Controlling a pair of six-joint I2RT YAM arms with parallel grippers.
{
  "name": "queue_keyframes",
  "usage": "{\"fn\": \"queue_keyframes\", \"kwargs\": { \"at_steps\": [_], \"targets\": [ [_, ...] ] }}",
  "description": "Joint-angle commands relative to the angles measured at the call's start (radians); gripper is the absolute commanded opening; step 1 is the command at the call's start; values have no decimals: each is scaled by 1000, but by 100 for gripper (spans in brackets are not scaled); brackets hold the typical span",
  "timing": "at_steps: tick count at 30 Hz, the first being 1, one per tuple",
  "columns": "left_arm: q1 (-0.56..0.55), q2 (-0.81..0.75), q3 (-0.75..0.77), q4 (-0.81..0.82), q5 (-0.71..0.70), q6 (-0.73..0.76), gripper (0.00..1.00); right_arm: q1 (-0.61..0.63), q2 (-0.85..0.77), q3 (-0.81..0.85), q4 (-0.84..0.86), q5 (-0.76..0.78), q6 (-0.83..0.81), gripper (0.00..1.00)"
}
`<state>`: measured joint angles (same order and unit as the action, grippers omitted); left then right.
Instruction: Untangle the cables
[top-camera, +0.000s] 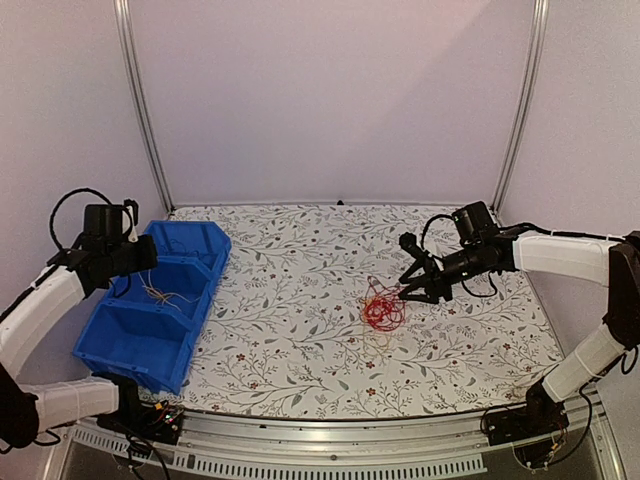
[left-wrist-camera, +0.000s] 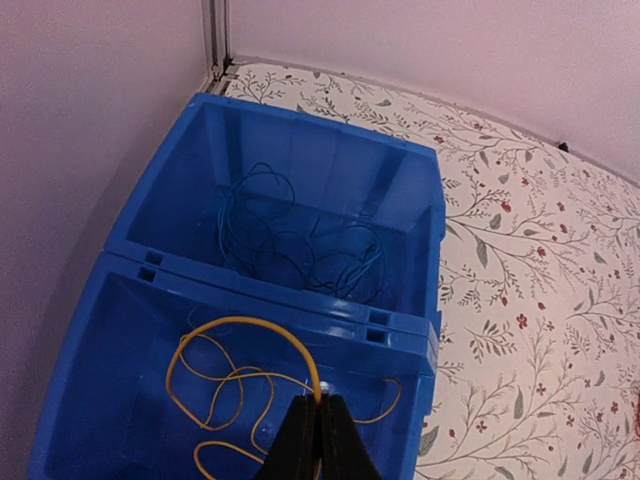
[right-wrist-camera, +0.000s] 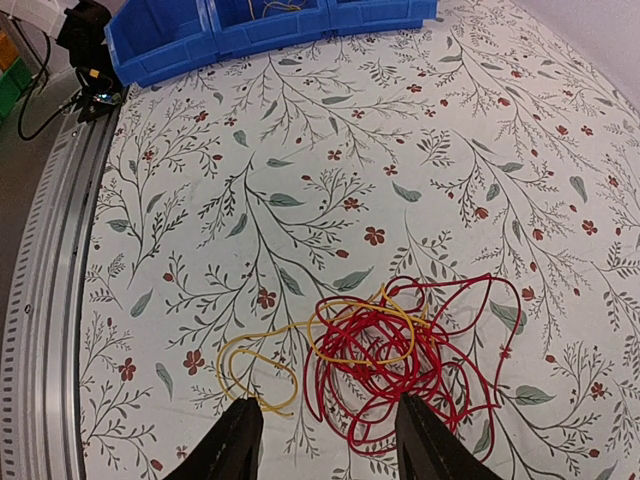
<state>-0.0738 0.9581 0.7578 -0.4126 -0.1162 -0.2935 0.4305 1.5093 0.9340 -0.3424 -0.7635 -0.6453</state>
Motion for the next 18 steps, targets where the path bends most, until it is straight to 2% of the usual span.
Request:
{"fn": "queue_keyframes", "kwargs": {
  "at_steps": [1,9,12,18],
  "targets": [
    [40,47,-51,71,18,-61,0,-4,8,14,-8,-3,-9,49],
    [73,141,-100,118,79,-64,0,-4,7,14,-8,-4,-14,49],
    [92,169,-105,117,103,-54,7,-4,11,15,-9,-8,-13,49],
    [118,219,-94,105,166,-28,11,-4,27,24,-15,-15,-14,49]
  ]
}}
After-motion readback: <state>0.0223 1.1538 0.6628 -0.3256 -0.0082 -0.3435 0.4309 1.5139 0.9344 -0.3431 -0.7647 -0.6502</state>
